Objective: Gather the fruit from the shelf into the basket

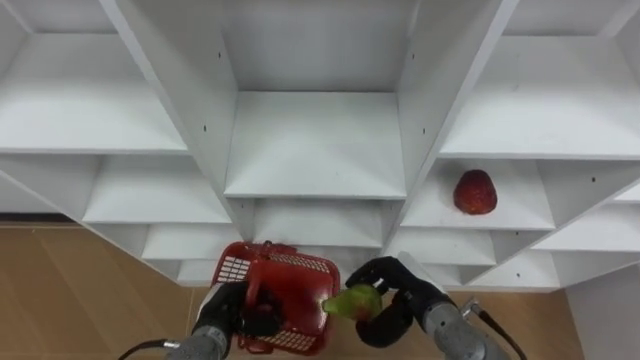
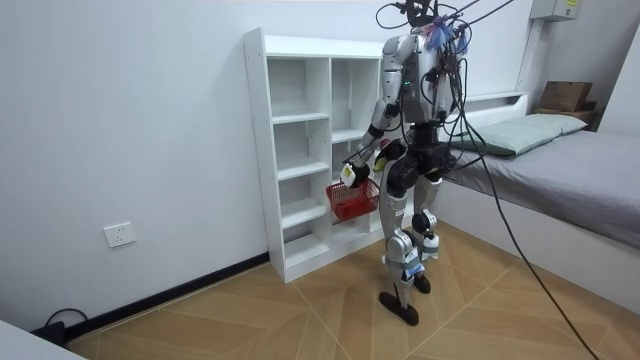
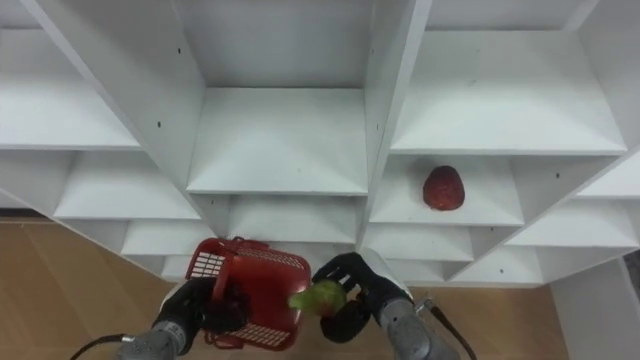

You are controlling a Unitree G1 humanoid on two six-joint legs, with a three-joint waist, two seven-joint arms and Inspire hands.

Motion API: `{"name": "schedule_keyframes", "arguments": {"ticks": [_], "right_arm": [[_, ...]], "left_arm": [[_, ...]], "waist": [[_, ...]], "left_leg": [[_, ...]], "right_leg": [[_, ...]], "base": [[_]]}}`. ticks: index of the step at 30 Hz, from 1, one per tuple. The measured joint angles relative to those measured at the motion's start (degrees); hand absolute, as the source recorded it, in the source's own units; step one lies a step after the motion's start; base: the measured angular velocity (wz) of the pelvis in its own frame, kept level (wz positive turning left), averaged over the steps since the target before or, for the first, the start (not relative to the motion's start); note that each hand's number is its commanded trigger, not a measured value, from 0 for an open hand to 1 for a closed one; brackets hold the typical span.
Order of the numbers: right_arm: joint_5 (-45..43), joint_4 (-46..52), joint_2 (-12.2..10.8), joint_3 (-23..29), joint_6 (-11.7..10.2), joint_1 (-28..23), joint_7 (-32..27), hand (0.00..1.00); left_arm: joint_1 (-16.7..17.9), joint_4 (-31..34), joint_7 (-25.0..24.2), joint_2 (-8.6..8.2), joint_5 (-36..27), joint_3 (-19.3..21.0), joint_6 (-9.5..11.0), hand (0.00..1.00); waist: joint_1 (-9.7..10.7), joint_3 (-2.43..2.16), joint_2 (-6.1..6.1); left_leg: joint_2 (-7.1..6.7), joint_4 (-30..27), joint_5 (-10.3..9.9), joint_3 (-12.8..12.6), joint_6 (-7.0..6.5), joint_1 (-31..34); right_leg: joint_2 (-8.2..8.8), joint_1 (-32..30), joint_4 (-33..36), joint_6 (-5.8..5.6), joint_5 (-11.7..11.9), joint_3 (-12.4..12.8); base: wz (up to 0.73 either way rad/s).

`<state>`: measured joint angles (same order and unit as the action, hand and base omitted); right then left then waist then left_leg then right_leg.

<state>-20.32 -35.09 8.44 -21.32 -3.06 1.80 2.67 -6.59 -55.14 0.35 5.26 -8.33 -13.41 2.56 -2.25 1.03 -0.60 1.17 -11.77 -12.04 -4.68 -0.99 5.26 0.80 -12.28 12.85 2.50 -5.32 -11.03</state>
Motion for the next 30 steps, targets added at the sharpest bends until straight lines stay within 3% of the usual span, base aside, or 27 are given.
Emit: {"name": "schedule_keyframes", "arguments": {"ticks": [10, 14, 26, 27, 28, 30], "right_arm": [[-0.21, -0.4, -0.28, -3.17, 0.0, 2.73, 0.0, 1.0], [-0.04, -0.46, -0.22, -3.79, 0.0, 2.71, -0.02, 1.0], [0.11, -4.48, -1.24, -4.38, -0.01, 4.57, -0.21, 0.98], [0.1, -4.72, -1.35, -4.39, 0.0, 4.75, -0.2, 0.6], [0.08, -4.78, -1.52, -4.39, -0.01, 4.94, -0.2, 0.0], [0.09, -4.79, -1.83, -4.4, -0.02, 5.09, -0.2, 0.0]], "left_arm": [[0.01, 0.0, -2.15, -0.19, 6.69, -2.6, 0.17, 1.0], [-0.01, 0.01, -2.26, -0.02, 6.8, -3.47, 0.17, 1.0], [-0.13, 0.01, -2.29, -0.05, 6.82, -3.78, 0.17, 1.0], [-0.13, 0.01, -2.29, -0.05, 6.83, -3.78, 0.17, 1.0], [-0.13, 0.01, -2.29, -0.06, 6.84, -3.79, 0.17, 1.0], [-0.17, 0.04, -2.29, -0.07, 6.85, -3.79, 0.17, 1.0]], "waist": [[-0.59, -0.28, 0.85], [-1.0, -0.22, 1.39], [-1.22, -0.03, 1.55], [-1.23, 0.0, 1.59], [-1.24, 0.07, 1.63], [-1.24, 0.1, 1.62]], "left_leg": [[0.04, -0.12, 0.03, -0.01, 0.02, 0.52], [0.08, -0.41, 0.02, 0.15, 0.02, 0.75], [0.13, -0.53, 0.02, 0.27, 0.03, 1.05], [0.12, -0.53, 0.02, 0.27, 0.03, 1.08], [0.12, -0.53, 0.02, 0.29, 0.03, 1.15], [0.12, -0.54, 0.02, 0.33, 0.03, 1.25]], "right_leg": [[0.09, -0.86, 0.78, 0.18, -0.14, -0.22], [0.2, -0.77, 0.74, 0.17, -0.14, -0.66], [0.22, -0.83, 0.64, 0.18, -0.14, -0.98], [0.22, -0.83, 0.58, 0.18, -0.14, -0.98], [0.21, -0.83, 0.46, 0.19, -0.14, -1.0], [0.2, -0.82, 0.27, 0.2, -0.11, -1.11]], "base": [[0.0], [0.02], [0.01], [0.0], [0.0], [0.0]]}}
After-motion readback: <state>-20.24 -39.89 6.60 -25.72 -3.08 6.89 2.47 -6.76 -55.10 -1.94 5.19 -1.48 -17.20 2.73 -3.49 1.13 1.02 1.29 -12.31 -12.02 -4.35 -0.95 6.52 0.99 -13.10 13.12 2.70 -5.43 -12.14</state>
